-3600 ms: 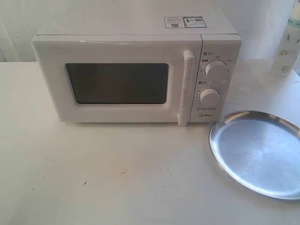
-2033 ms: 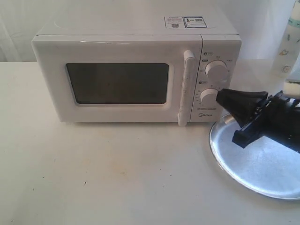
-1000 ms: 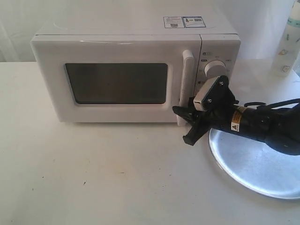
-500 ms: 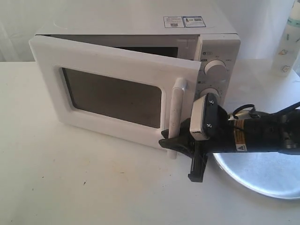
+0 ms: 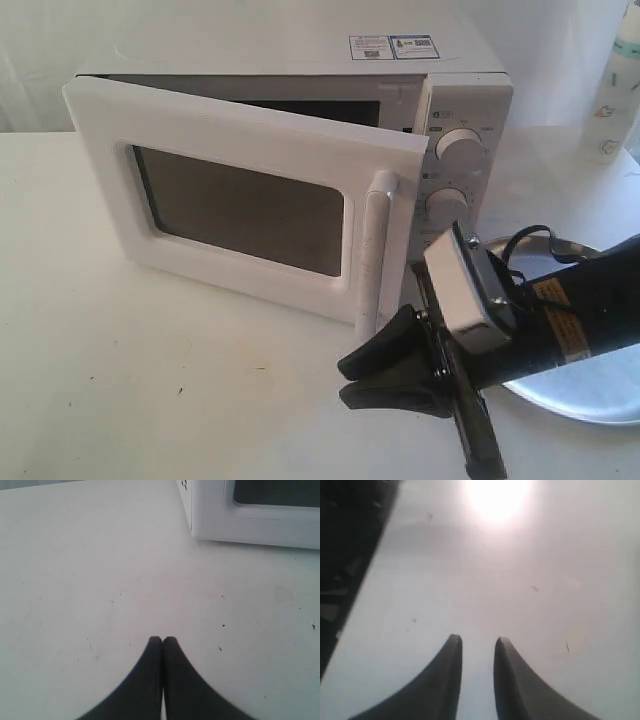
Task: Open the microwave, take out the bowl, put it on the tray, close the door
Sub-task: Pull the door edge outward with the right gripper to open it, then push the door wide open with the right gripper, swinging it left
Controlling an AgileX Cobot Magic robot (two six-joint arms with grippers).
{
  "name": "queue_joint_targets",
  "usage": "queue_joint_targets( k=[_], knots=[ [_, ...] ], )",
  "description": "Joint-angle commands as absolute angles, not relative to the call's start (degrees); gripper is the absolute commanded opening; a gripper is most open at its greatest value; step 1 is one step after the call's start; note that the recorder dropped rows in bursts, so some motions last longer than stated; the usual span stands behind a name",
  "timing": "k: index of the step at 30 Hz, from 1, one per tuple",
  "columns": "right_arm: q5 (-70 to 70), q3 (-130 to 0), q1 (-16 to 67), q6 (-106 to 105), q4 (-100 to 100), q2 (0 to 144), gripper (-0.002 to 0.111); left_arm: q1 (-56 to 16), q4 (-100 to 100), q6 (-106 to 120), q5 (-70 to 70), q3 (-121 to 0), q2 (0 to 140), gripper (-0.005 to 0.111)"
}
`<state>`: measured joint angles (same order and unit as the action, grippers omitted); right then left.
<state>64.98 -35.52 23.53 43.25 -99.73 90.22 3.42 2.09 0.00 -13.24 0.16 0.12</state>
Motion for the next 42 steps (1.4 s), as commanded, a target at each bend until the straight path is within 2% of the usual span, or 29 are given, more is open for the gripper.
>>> queue_joint_targets(
  k=[1,4,6,9,10,12,15,21,24,28,31,34,42],
  knots=[
    [70.0,-35.3,23.4,38.1,-99.9,85.4,0.012,3.2,2.6,0.0,-13.3,0.0,0.0,0.000],
    [67.0,-35.4,23.4,34.0,-99.3,79.7,0.002,3.2,2.6,0.0,-13.3,0.0,0.0,0.000],
    [61.8,-35.4,23.4,28.6,-91.1,76.0,0.000,3.2,2.6,0.0,-13.3,0.0,0.0,0.000],
    [48.0,-35.4,23.4,19.1,-60.5,70.2,0.000,3.2,2.6,0.0,-13.3,0.0,0.0,0.000],
    [44.2,-35.4,23.4,13.9,-43.7,68.8,0.000,3.2,2.6,0.0,-13.3,0.0,0.0,0.000],
    [40.4,-35.4,23.4,4.0,-22.3,68.0,0.000,3.2,2.6,0.0,-13.3,0.0,0.0,0.000],
    [36.8,-35.4,23.4,-12.2,-7.3,69.3,0.000,3.2,2.6,0.0,-13.3,0.0,0.0,0.000],
    [32.7,-35.4,23.4,-15.8,-18.3,78.0,0.000,3.2,2.6,0.0,-13.3,0.0,0.0,0.000],
    [32.8,-35.4,23.4,-10.8,-28.4,82.8,0.000,3.2,2.6,0.0,-13.3,0.0,0.0,0.000],
    [37.5,-35.4,23.6,5.1,-60.1,85.8,0.000,3.2,2.6,0.0,-13.3,0.0,0.0,0.000],
    [50.5,-35.4,23.6,12.0,-77.8,85.8,0.000,3.2,2.6,0.0,-13.3,0.0,0.0,0.000],
    [60.0,-35.4,23.6,12.0,-78.3,85.8,0.000,3.2,2.6,0.0,-13.3,0.0,0.0,0.000],
    [56.7,-35.4,23.6,13.6,-63.0,85.8,0.000,3.2,2.6,0.0,-13.3,0.0,0.0,0.000]
  ],
)
